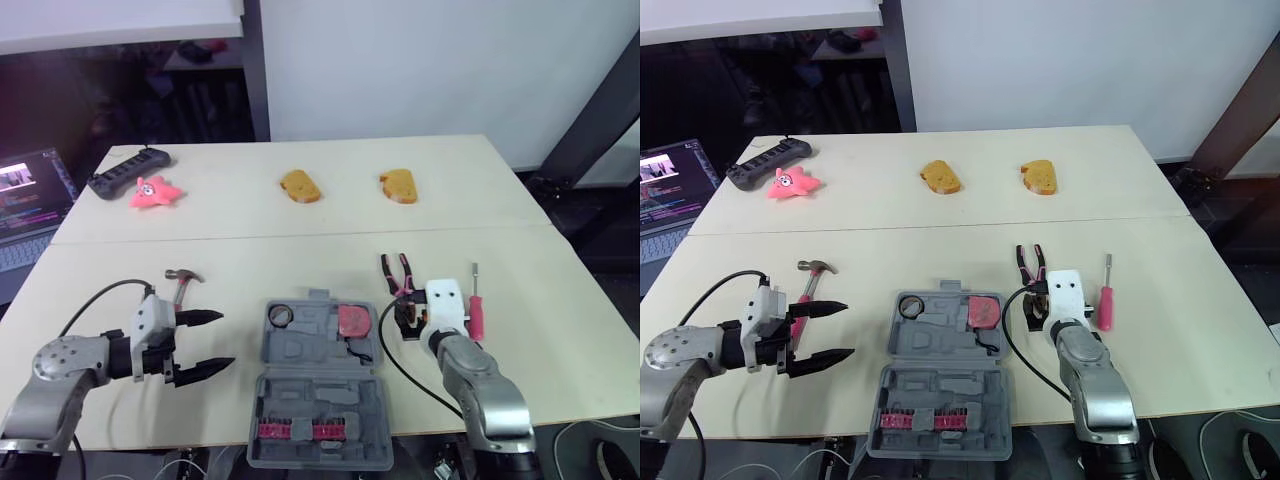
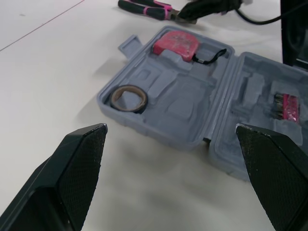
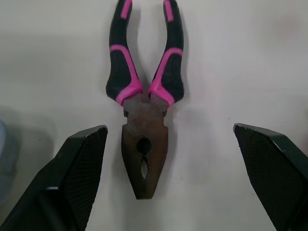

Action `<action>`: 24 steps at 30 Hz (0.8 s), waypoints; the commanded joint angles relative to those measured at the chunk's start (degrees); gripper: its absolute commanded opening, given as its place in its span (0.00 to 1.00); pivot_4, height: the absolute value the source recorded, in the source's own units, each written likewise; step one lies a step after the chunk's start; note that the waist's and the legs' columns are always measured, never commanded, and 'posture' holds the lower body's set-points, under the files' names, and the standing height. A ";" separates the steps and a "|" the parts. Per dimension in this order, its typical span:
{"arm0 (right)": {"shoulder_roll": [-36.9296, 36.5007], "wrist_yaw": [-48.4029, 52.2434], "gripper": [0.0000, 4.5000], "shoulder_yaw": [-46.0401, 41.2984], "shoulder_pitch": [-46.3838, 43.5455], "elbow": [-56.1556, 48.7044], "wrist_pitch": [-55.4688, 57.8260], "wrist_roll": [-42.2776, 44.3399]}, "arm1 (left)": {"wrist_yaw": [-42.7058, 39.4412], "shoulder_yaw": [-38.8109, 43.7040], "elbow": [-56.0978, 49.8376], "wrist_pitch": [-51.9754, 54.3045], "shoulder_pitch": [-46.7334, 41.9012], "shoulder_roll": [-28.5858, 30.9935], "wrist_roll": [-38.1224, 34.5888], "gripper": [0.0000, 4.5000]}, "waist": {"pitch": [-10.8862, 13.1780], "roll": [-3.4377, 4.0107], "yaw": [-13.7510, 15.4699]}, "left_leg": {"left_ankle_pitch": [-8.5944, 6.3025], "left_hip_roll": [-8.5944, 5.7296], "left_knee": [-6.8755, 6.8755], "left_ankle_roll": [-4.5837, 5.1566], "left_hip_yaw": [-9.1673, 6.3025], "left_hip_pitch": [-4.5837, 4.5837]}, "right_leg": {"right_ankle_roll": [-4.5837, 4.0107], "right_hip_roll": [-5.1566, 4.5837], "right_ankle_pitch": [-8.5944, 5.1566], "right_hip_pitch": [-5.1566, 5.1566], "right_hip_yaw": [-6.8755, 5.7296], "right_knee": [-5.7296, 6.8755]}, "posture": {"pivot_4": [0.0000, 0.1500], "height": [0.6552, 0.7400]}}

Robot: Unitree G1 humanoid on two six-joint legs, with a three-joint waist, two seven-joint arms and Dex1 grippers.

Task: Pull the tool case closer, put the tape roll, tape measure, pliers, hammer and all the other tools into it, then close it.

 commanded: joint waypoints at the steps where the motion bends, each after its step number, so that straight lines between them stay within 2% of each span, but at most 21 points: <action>1: 0.35 0.49 0.99 -0.01 -1.16 2.07 -2.40 0.27 | 0.69 -0.23 -1.69 -0.03 0.27 -0.12 -0.49 1.00 | 0.01 0.01 0.02 | 0.00 0.00 0.00 0.00 0.00 0.00 | 0.00 0.00 0.00 0.00 0.00 0.00 | 1.00 1.00; 5: 0.28 1.33 0.99 -0.22 -3.02 7.53 -3.81 0.57 | 1.16 -0.55 -2.02 -0.13 0.40 -0.37 -0.23 1.00 | -0.01 -0.02 -0.08 | 0.00 0.00 0.01 0.00 0.02 0.02 | 0.01 0.01 0.00 0.02 0.00 0.00 | 1.00 1.00; 6: 0.40 1.46 0.93 -0.72 -3.40 8.67 -3.79 0.88 | 1.29 -0.61 -2.16 -0.09 0.44 -0.40 -0.22 1.00 | -0.01 -0.01 -0.08 | 0.00 0.00 0.01 0.00 0.02 0.03 | 0.00 0.01 0.00 0.03 0.00 0.00 | 1.00 1.00; 9: 0.79 1.64 0.70 -1.74 -4.03 10.64 -4.68 1.68 | 1.62 -0.68 -2.35 -0.07 0.55 -0.39 -0.27 1.00 | -0.01 -0.01 -0.03 | 0.00 0.00 0.00 0.00 0.02 0.08 | 0.00 0.03 0.00 0.08 -0.01 0.00 | 1.00 1.00; 13: 0.47 2.10 0.25 -1.73 -4.59 11.95 -5.48 1.91 | 2.20 -0.79 -2.44 -0.02 0.69 -0.40 -0.25 1.00 | -0.02 -0.03 0.02 | 0.00 0.00 0.01 0.00 0.02 0.08 | 0.00 0.02 0.00 0.10 -0.01 0.00 | 1.00 1.00; 14: 0.38 2.05 0.22 -1.74 -4.65 12.24 -5.55 1.82 | 2.29 -0.81 -2.43 -0.03 0.73 -0.37 -0.26 1.00 | -0.03 -0.03 0.01 | 0.00 0.00 0.01 0.00 0.02 0.08 | 0.00 0.02 0.00 0.10 -0.01 0.00 | 1.00 1.00; 20: -0.36 2.43 0.22 -2.23 -3.99 11.46 -6.26 1.81 | 2.55 -0.97 -2.43 -0.13 1.05 -0.36 -0.15 1.00 | -0.03 -0.03 0.01 | 0.00 0.00 0.02 0.00 0.02 0.10 | 0.00 0.02 0.00 0.11 -0.01 0.00 | 1.00 1.00; 23: -2.28 4.00 0.22 -1.26 -3.15 6.94 -6.76 1.40 | 2.72 -1.01 -2.49 -0.02 1.05 -0.42 -0.18 1.00 | -0.01 0.00 0.22 | 0.00 -0.01 0.01 0.00 0.01 0.09 | 0.00 0.01 0.00 0.11 -0.01 0.00 | 1.00 1.00; 24: -4.56 6.14 0.22 -0.44 -2.91 2.01 -5.90 1.66 | 2.77 -0.95 -2.44 -0.02 1.11 -0.40 -0.18 1.00 | 0.04 0.08 0.35 | 0.00 -0.02 0.01 0.00 0.02 0.08 | 0.00 0.01 0.00 0.11 -0.02 0.00 | 1.00 1.00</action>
